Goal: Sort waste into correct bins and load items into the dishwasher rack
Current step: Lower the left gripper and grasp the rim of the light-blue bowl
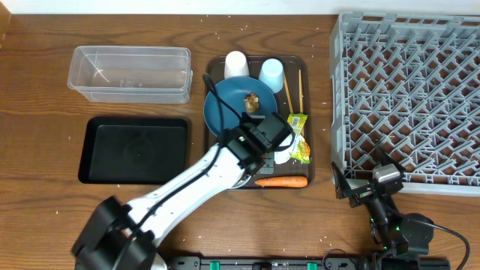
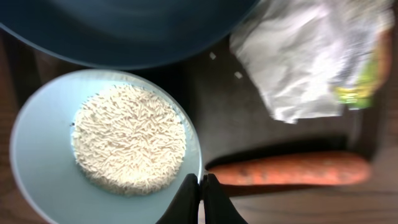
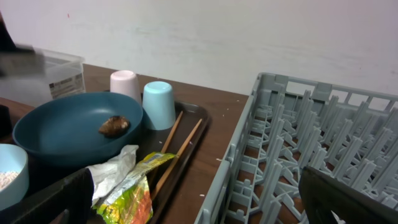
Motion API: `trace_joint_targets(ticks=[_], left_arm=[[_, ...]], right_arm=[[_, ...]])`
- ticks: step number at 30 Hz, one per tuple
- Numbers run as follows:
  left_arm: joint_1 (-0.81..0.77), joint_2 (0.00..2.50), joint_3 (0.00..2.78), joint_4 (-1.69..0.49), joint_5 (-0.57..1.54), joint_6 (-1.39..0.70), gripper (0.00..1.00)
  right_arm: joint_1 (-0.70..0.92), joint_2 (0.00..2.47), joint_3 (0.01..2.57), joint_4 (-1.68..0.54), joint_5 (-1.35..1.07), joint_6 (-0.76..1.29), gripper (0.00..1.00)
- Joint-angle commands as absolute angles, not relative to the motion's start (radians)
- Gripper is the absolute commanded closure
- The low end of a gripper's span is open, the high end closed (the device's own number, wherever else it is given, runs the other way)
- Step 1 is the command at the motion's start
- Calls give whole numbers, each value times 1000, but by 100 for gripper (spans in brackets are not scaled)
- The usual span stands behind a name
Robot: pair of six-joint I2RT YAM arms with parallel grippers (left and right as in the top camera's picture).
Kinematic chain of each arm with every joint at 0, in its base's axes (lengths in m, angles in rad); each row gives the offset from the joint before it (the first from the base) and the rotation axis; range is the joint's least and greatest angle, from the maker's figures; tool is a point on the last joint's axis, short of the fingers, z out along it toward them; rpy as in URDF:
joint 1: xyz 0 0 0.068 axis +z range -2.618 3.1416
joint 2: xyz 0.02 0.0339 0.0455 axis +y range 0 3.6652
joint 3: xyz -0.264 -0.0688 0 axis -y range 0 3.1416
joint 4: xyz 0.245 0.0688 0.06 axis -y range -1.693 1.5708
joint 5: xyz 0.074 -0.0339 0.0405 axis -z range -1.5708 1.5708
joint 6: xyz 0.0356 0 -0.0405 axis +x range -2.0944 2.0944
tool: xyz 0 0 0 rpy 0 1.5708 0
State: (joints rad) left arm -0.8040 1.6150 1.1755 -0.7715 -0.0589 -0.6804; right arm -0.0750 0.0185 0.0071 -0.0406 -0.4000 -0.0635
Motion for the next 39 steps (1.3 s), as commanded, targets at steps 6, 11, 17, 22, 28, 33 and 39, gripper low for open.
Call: trace_joint_targets(ticks=[6,11,17,22,28,33,39], left_arm=[[-772,1598,1171,-787,-44,-668,46],[-772,1659,1170,-775,19,-668,19],[-772,1764,1170,-752,19,-672,16],[-772,1829,1170,-731,15,-672,16],[-772,1871,1170,-708,15,-688,16],[-772,1910,1169,-696,16,-717,24],[-772,1921,1169,-696,14,-716,35]], right_arm=[[-98,18,6,-45,-396,-76,1],[-98,18,6,-45,-396,-76,1],[-98,18,6,-45,-396,-76,1],[-98,18,6,-45,-396,-76,1],[-98,18,6,-45,-396,-76,1],[-98,18,6,-45,-396,-76,1],[-98,18,6,-45,-396,-76,1]])
